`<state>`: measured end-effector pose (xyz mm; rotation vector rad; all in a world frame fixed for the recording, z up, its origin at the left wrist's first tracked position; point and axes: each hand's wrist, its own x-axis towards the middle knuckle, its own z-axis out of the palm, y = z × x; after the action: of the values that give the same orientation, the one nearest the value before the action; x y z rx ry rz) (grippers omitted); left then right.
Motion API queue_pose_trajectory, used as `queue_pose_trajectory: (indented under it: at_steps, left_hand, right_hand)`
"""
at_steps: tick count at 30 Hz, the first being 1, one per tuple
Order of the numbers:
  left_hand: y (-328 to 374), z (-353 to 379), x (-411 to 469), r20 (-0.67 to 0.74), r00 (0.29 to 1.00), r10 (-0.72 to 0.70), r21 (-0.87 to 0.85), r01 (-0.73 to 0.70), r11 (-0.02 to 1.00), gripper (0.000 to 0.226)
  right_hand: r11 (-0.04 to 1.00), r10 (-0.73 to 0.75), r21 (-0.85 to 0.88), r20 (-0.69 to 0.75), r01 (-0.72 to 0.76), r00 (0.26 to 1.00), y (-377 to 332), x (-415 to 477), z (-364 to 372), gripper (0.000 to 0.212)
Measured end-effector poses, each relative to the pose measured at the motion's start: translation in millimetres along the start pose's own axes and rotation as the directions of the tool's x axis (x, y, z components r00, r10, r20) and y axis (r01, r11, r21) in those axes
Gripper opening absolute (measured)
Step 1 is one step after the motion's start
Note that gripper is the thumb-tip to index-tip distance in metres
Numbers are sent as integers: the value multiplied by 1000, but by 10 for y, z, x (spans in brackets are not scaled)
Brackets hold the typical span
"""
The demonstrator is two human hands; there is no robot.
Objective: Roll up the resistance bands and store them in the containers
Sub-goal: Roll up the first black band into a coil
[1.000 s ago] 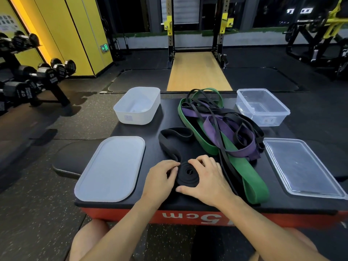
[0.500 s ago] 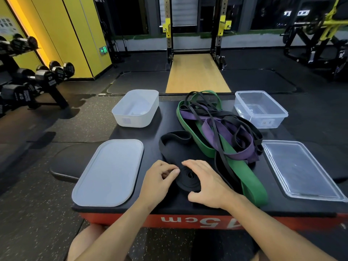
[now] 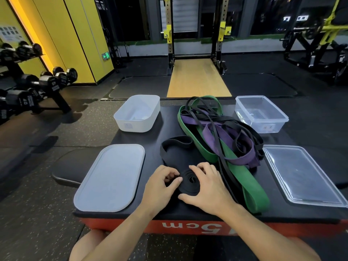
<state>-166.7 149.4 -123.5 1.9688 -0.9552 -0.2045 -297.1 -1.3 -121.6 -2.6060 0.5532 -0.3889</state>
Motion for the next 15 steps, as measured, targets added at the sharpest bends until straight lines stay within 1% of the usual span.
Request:
queue_pose_trajectory:
  at_steps: [3,5,11,15]
  left_hand:
    - [-4,12,-17,-12,1000,-22,-10,22,1000,14]
    - [-5,14,-20,-31,999,-45,-20,44,999,13]
    - [7,26,-17,-96,994,-53,-4,53,999,12]
    - [26,37,-6,-132,991,-35,61,43,997,16]
  right_hand:
    - [998,-43,39,15,42,999,17,-19,-21,101]
    - [997,-57,61,50,54,997,7,-27,-57,97]
    - [988,-103,126,98,90,990,1,-18,-104,89]
    - [986,-125,126,94,113,988,-2,-14,-91,79]
